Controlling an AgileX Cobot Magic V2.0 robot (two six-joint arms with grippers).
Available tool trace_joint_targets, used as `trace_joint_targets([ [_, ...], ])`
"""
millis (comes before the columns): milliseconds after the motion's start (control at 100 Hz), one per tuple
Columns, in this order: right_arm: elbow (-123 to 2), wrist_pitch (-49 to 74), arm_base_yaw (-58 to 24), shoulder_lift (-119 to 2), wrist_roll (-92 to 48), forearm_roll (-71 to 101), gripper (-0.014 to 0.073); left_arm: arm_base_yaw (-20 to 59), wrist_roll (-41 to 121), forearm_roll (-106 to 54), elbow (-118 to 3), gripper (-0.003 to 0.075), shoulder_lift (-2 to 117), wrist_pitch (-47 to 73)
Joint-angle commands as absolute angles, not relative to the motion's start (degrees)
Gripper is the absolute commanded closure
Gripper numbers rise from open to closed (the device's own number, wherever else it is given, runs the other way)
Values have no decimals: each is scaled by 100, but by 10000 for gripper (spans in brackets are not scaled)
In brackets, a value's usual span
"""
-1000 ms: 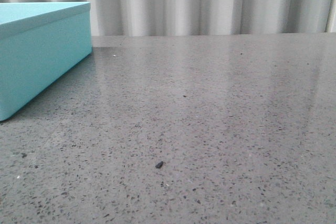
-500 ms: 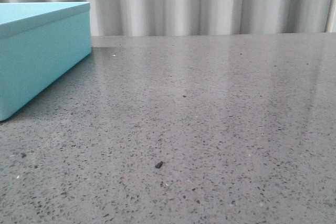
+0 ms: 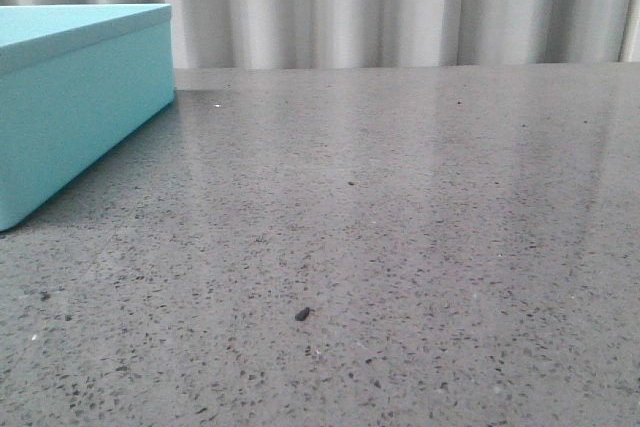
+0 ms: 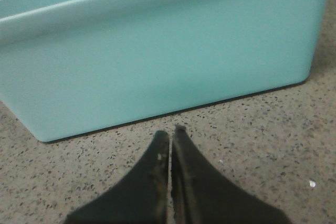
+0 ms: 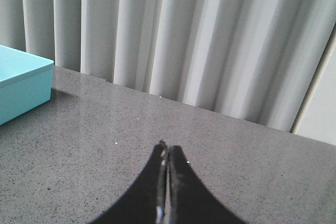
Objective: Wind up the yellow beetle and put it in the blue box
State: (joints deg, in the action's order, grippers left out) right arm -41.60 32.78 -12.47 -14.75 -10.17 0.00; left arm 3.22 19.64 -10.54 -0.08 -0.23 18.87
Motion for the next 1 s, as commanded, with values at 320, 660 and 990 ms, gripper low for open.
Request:
trace_joint_targets([
  [320,-3422,1697,-1264,-1548,-1055,0,646,311,1956,-1087,138,741,-151,1762],
  [660,-3062,1153,-1264,-1548,-1055,64,645,311,1956,-1087,138,741,-151,1762],
  [990,-3041,2285,-1264,-1548,-1055,64,646,311,1956,-1087,138,741,-151,1762],
])
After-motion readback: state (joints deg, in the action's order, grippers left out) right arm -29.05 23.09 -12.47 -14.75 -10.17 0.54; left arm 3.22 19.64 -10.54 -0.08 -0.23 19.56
